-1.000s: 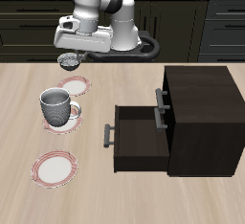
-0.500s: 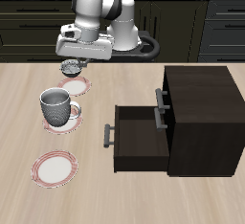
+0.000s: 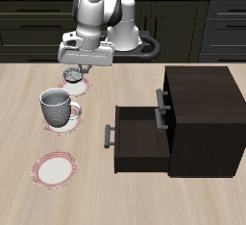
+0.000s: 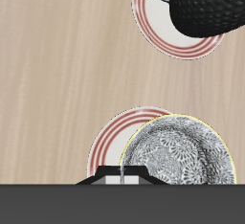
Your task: Place the bowl on the nearest plate relative to the robot
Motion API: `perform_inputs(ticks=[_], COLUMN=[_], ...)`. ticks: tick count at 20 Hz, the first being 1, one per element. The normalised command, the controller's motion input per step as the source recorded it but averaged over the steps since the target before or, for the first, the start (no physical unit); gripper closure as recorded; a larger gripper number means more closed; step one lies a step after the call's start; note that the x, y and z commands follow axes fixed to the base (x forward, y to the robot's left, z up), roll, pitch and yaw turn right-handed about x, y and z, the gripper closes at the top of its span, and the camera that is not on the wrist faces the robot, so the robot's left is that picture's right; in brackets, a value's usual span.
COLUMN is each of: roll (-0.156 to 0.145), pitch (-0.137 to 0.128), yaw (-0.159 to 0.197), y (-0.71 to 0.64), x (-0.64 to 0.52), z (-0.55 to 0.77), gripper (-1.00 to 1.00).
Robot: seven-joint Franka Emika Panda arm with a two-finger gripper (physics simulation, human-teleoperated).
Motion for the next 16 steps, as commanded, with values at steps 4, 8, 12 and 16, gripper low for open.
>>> perform_inputs(ticks=[4,8,12,16], roll=[-0.009,-0.017,0.012,0.002], pitch=[0.02,0.054,0.043,0.004], yaw=[0.002,0.014,0.008,0.001], y=[-0.06,-0.1,0.04,0.01], x=[0.02,0.11,0.03,-0.01], z=[-0.15,-0.26,-0.25,-0.04], gripper=[1.0,1.0,1.0,1.0])
